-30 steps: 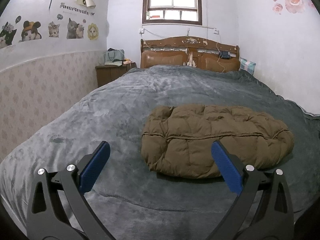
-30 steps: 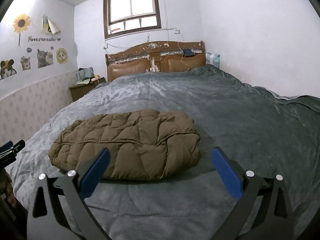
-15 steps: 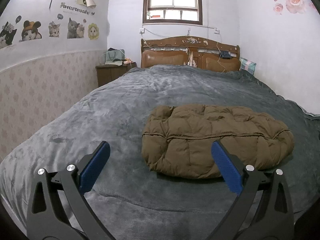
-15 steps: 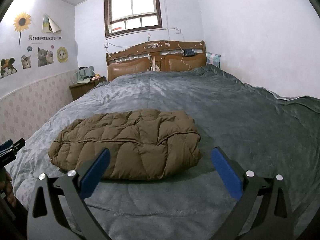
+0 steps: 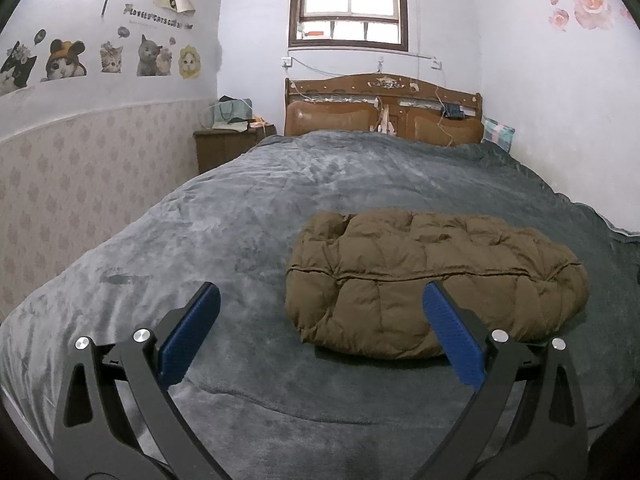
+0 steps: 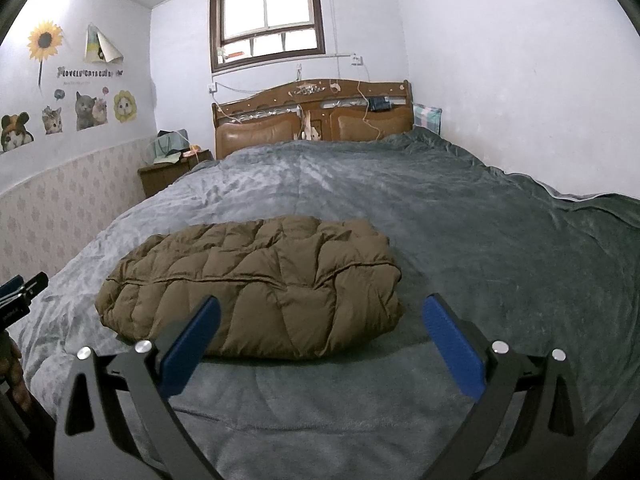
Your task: Fold large clothes
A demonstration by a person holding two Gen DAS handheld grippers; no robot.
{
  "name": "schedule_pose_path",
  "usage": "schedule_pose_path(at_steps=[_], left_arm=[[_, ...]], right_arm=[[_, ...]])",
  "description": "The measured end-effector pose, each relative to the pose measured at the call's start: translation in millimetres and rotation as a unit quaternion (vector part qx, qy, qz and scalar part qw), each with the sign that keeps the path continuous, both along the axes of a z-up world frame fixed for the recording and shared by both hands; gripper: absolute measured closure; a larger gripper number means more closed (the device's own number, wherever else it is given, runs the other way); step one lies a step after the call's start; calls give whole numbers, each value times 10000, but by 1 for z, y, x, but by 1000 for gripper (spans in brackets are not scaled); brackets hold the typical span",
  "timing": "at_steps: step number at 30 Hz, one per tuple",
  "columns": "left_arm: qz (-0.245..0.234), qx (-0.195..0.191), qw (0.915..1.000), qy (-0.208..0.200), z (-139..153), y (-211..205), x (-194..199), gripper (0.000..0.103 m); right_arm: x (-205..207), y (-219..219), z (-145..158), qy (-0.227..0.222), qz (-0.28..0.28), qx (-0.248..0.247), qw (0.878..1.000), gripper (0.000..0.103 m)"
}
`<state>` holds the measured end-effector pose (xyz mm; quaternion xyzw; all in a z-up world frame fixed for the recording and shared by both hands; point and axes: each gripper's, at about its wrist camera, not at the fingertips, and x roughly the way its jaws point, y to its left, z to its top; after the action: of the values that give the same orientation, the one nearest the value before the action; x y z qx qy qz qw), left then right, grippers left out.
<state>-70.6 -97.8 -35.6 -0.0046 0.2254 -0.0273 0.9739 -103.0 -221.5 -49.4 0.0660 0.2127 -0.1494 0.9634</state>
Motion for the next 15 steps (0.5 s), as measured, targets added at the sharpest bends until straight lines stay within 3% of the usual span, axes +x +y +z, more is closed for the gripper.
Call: schedule_pose_path(at_steps=[15], left_arm=[[17,-5,10000,13,-1,-2,-2,3]], right_arm=[[2,-2,-2,65,26,-38,10000,2]])
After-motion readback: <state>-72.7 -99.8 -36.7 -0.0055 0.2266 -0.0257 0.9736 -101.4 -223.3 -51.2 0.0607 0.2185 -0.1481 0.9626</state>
